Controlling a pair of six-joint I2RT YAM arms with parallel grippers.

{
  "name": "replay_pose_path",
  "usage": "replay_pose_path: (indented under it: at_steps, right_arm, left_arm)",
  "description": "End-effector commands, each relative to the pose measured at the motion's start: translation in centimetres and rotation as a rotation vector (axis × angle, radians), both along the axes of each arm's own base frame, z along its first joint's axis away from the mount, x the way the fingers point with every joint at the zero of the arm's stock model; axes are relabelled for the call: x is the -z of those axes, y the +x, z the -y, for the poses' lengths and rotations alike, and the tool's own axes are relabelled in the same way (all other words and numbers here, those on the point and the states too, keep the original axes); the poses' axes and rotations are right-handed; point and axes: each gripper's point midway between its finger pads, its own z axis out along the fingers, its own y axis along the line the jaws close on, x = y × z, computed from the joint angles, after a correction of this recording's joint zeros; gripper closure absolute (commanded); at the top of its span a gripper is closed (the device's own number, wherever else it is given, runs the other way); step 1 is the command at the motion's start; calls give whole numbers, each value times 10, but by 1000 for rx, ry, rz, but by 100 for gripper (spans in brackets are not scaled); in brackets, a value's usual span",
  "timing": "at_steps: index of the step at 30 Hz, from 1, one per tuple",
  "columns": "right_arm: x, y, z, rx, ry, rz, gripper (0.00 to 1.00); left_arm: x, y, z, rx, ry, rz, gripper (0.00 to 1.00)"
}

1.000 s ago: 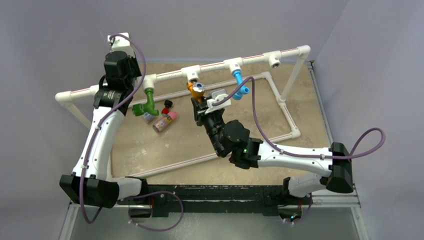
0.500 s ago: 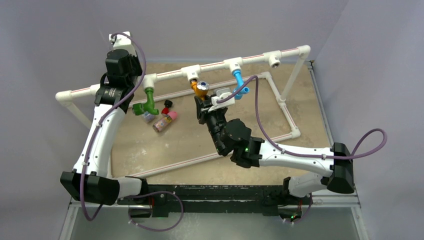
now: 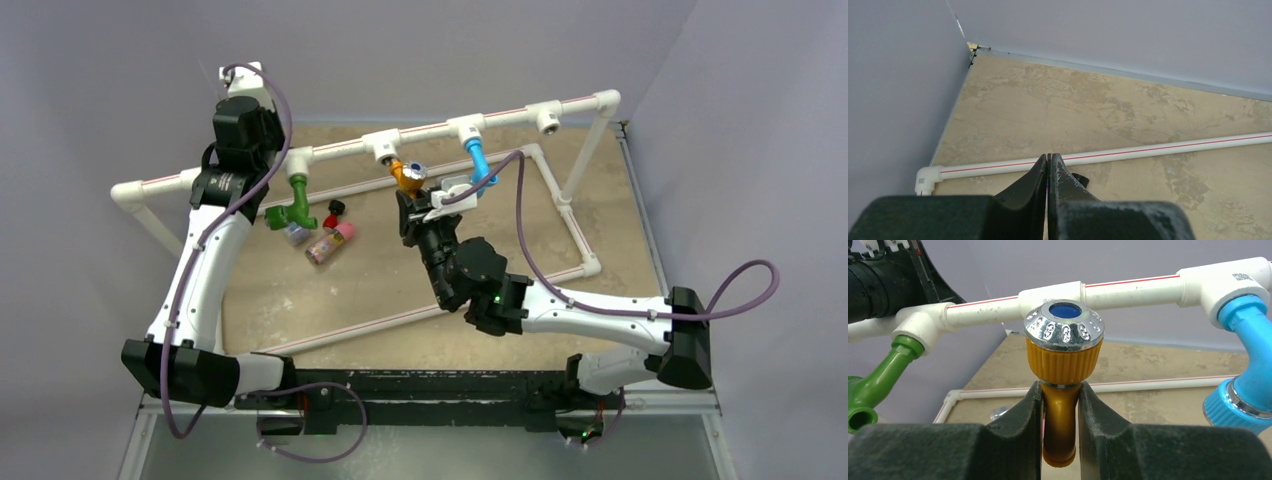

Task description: Install the water faucets

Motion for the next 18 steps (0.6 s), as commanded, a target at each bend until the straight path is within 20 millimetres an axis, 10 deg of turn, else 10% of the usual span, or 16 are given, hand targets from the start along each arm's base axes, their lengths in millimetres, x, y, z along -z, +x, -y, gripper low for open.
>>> replay_pose_path:
  at_steps: [1,18]
  right_arm:
    - [-27,8,4,49,78,34,100]
    - [-35,-4,-13,63,46,48,100]
  left_arm:
    - [20,-11,13,53,-16,-90,100]
    - [21,-11,14,52,-23,-89,100]
